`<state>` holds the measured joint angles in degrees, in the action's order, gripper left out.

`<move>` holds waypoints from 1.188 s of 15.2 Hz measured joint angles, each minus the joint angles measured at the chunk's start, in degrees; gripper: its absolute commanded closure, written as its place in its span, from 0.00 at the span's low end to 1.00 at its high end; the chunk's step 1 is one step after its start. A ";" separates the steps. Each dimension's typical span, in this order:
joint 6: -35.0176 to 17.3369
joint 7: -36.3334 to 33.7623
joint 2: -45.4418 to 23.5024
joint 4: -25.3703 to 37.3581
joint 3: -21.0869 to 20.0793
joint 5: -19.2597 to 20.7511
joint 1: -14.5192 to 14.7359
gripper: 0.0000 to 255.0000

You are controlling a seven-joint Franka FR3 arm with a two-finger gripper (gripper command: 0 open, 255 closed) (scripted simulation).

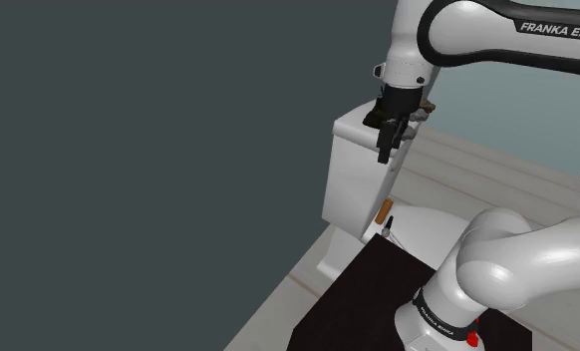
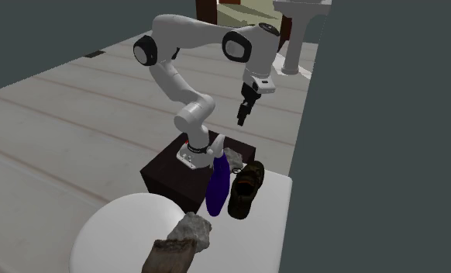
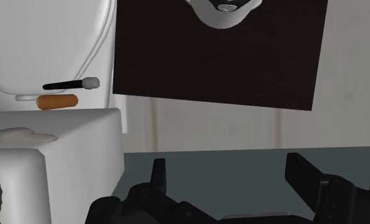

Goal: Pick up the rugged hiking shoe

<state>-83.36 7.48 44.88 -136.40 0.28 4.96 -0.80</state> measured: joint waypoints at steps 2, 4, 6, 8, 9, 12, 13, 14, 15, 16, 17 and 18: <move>-0.28 0.60 -0.52 0.43 0.53 0.34 -0.14 0.00; -0.75 2.78 -1.98 2.09 2.41 1.46 -0.60 0.00; -0.97 5.70 -4.72 5.45 4.87 2.81 -1.15 0.00; -1.37 8.38 -6.92 8.05 7.03 3.75 -1.54 0.00; -1.30 9.86 -7.85 9.48 8.18 4.22 -1.75 0.00; -2.51 14.11 -11.87 13.58 11.64 5.08 -2.11 0.00; -2.53 15.80 -13.49 15.62 12.95 5.34 -2.26 0.00; -2.22 17.11 -14.98 17.79 13.86 5.26 -2.25 0.00; -2.00 18.50 -16.03 19.44 14.85 5.27 -2.33 0.00; -2.07 20.24 -17.69 21.46 16.19 5.26 -2.45 0.00; -2.00 22.05 -19.60 23.82 17.54 5.11 -2.52 0.00; -1.63 23.79 -21.57 26.49 18.77 4.80 -2.55 0.00</move>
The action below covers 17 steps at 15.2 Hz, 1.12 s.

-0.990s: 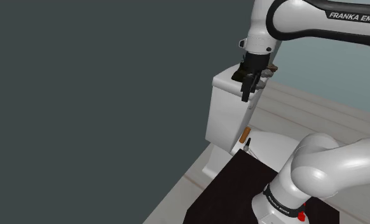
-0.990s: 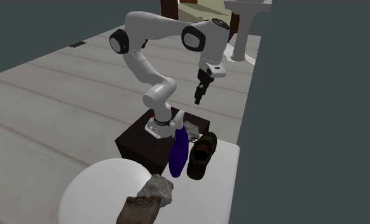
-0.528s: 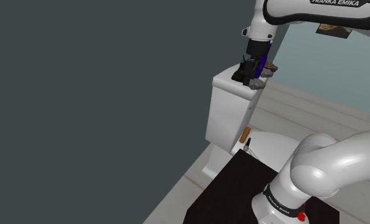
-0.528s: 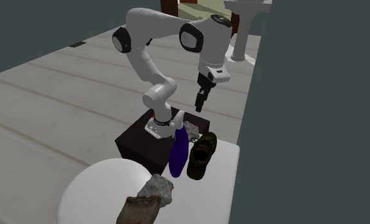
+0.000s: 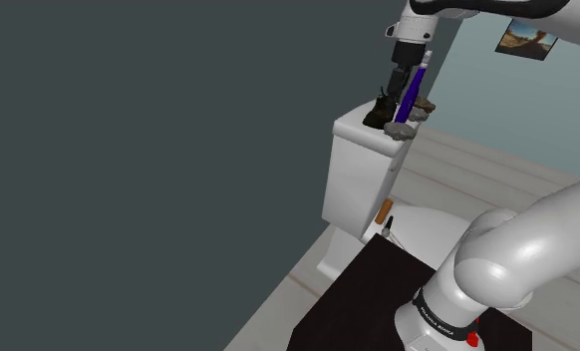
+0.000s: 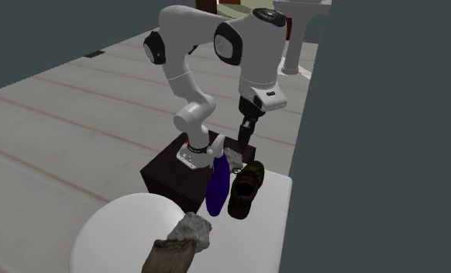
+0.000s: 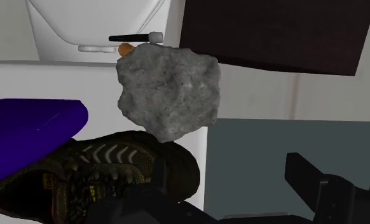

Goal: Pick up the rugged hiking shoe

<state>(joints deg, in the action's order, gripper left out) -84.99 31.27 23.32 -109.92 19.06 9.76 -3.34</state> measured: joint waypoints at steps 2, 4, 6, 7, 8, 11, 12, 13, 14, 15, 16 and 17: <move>0.04 2.61 -2.85 3.44 1.83 -0.81 -0.02 0.00; 0.51 6.35 -6.79 8.30 4.52 -1.97 -0.33 0.00; 1.41 9.88 -11.29 13.93 6.92 -3.85 -0.61 0.00; 2.07 11.94 -13.65 16.98 8.27 -4.94 -0.97 0.00; 2.49 13.49 -15.83 19.55 9.26 -6.16 -1.26 0.00; 4.07 17.53 -21.73 26.59 11.65 -9.51 -2.48 0.00; 3.51 17.87 -22.04 26.32 11.81 -9.70 -2.61 0.00; 2.92 17.97 -21.99 25.69 11.84 -9.70 -2.64 0.00; 2.18 17.98 -21.75 24.75 11.82 -9.58 -2.64 0.00; 1.36 17.95 -21.51 23.73 11.80 -9.47 -2.62 0.00; 0.60 17.87 -21.24 22.74 11.75 -9.35 -2.58 0.00; -0.55 17.72 -20.71 21.13 11.66 -9.08 -2.52 0.00</move>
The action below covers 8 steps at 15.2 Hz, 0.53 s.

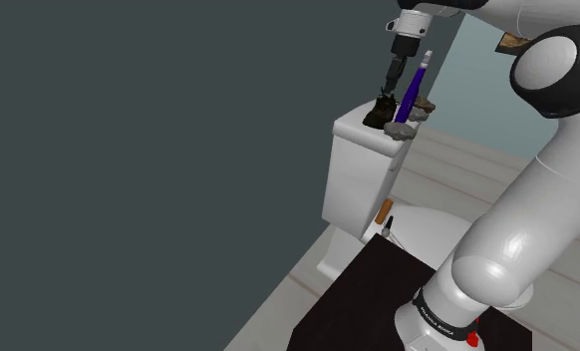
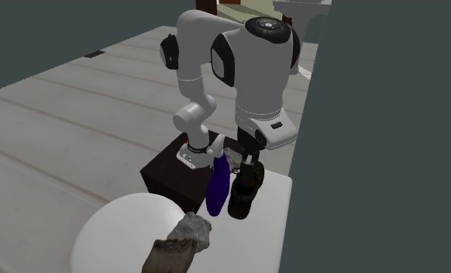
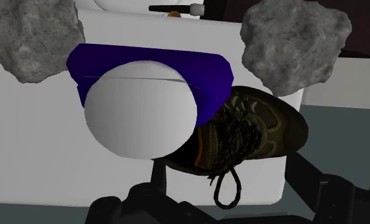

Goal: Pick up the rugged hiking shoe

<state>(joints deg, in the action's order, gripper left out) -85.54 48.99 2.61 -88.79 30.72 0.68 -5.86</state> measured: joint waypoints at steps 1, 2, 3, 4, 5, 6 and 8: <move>-0.56 -0.10 0.28 -0.80 -0.06 0.14 0.04 0.00; -0.90 -0.19 0.41 -1.24 -0.11 0.20 0.08 1.00; -1.08 -0.27 0.51 -1.50 -0.15 0.25 0.11 1.00; -1.18 -0.30 0.56 -1.64 -0.18 0.28 0.13 1.00; -1.23 -0.32 0.60 -1.71 -0.18 0.30 0.13 1.00; -1.26 -0.33 0.63 -1.74 -0.18 0.31 0.13 1.00; -1.29 -0.33 0.64 -1.76 -0.17 0.32 0.12 1.00</move>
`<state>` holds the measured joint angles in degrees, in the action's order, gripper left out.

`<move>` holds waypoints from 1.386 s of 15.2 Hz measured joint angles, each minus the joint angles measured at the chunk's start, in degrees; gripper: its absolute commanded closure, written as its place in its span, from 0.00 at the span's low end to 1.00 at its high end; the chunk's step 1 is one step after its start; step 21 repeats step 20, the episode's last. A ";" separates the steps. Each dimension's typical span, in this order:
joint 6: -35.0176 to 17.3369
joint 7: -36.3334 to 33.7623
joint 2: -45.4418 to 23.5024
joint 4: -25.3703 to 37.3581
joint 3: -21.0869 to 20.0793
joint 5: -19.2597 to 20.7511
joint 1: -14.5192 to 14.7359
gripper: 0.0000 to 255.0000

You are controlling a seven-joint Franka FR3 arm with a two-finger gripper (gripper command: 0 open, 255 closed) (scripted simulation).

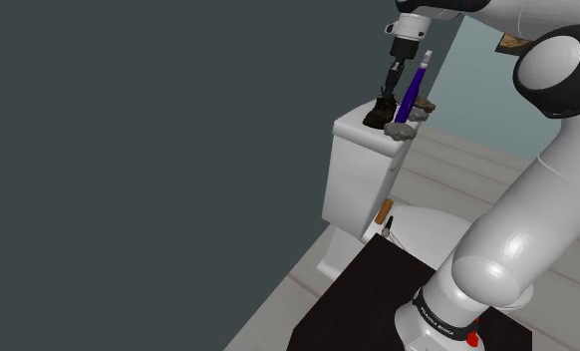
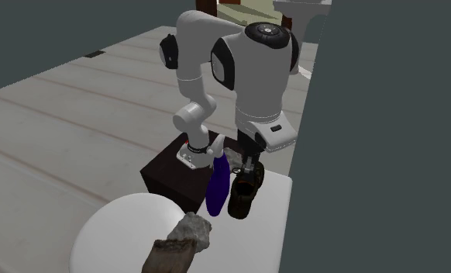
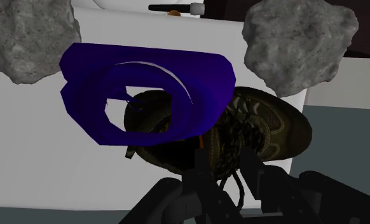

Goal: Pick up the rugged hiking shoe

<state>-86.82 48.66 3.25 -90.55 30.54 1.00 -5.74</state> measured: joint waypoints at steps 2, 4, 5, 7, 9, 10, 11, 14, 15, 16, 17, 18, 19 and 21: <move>-0.01 0.00 0.01 -0.01 0.00 0.01 0.00 1.00; 0.01 0.05 -0.05 0.04 0.03 -0.02 -0.02 1.00; 0.42 0.17 -0.24 0.57 0.09 -0.11 -0.06 1.00; 1.71 0.43 -0.79 2.33 0.23 -0.37 -0.16 1.00; 3.38 0.65 -1.48 4.58 0.37 -0.73 -0.25 1.00; 4.20 0.72 -1.68 5.58 0.41 -0.83 -0.28 1.00; 5.07 0.87 -2.07 6.79 0.51 -1.03 -0.36 1.00; 7.95 1.54 -4.00 11.31 0.94 -2.03 -0.76 1.00; 8.72 1.62 -4.34 12.37 1.00 -2.21 -0.84 1.00; 9.79 1.73 -4.82 13.84 1.09 -2.47 -0.94 1.00; 10.87 2.02 -5.50 15.52 1.27 -2.85 -1.17 1.00; 11.75 2.21 -6.05 16.85 1.41 -3.16 -1.35 1.00; 12.87 2.52 -6.90 18.70 1.61 -3.64 -1.64 1.00; 13.51 2.64 -7.33 19.69 1.69 -3.89 -1.77 1.00</move>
